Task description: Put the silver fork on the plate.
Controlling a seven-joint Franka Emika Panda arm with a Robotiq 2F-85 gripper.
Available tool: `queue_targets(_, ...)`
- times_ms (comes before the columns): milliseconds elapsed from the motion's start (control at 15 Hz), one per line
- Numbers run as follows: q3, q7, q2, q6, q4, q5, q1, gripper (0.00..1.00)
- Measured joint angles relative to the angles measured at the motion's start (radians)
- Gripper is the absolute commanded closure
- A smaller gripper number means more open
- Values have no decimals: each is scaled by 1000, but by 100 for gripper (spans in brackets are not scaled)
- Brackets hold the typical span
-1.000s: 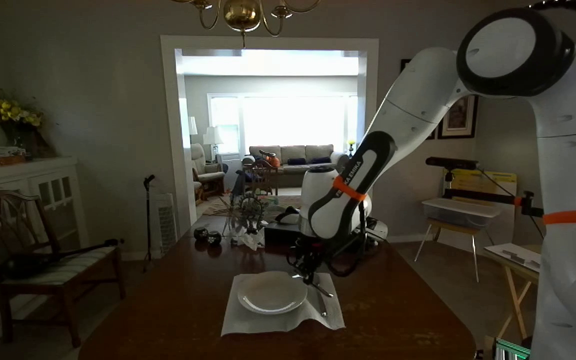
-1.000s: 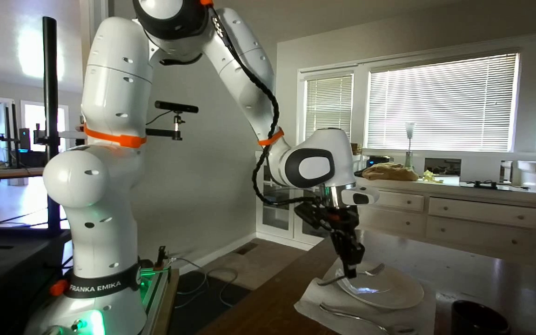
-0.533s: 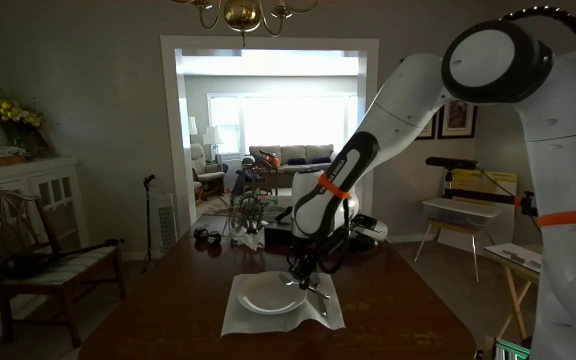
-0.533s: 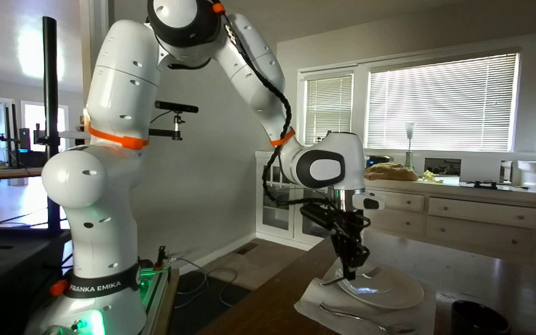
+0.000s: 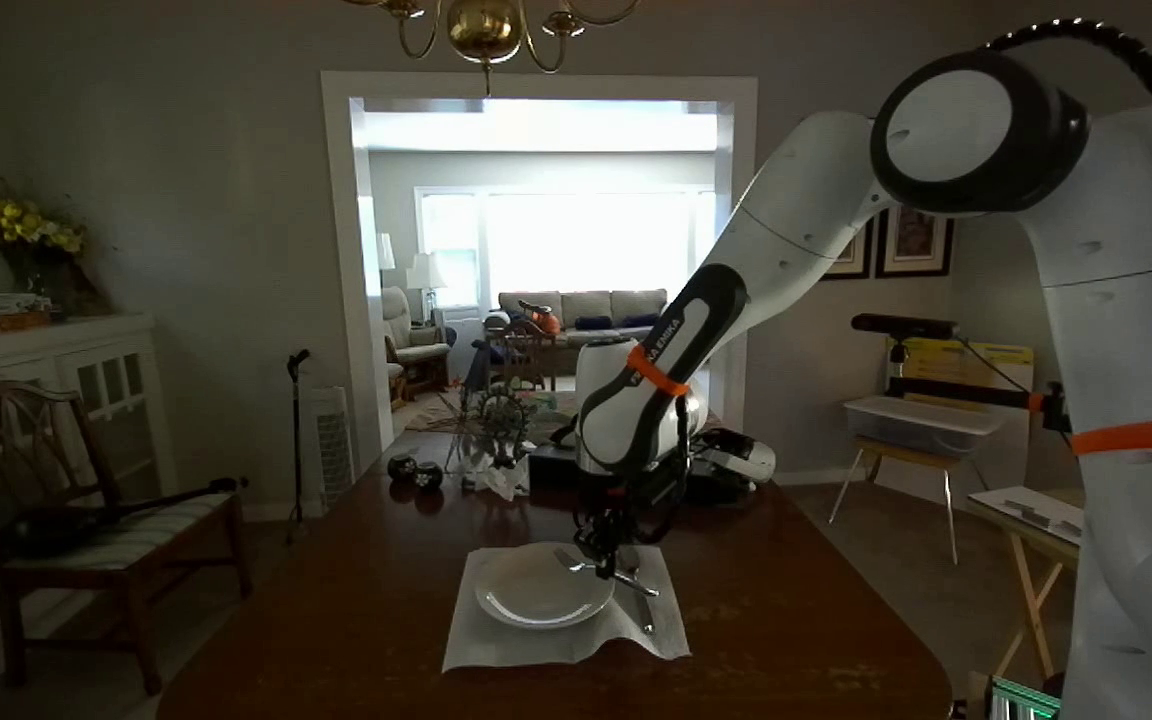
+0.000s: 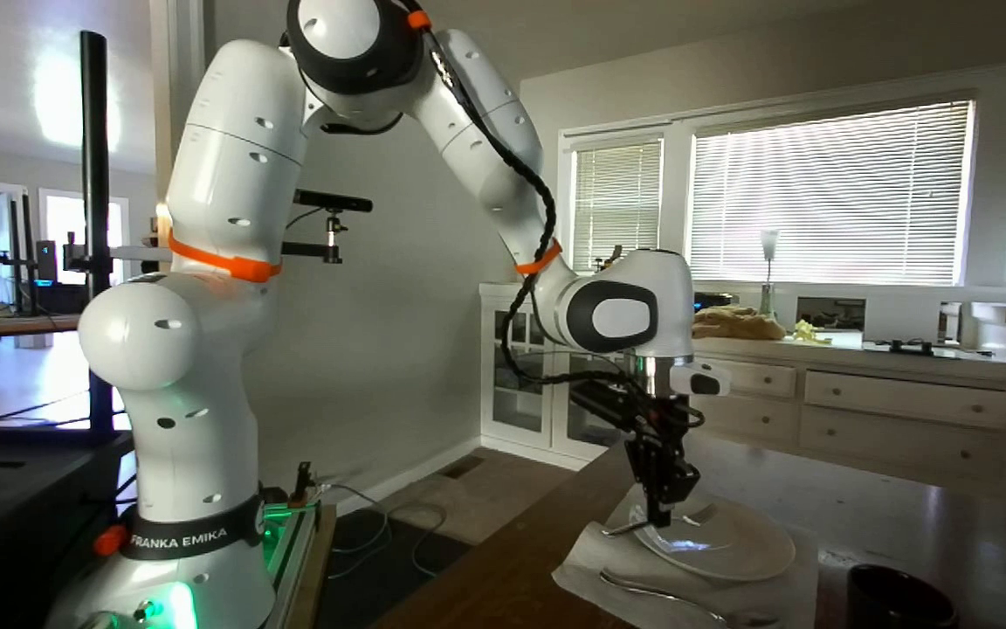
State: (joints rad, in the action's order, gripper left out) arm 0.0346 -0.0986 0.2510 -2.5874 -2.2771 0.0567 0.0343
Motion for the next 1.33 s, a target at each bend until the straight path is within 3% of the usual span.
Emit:
queue_targets(467,-1,1,17,-9,30,5,-1,97)
queue_targets(1333,-2,1,187,-9,189,51,-28,97)
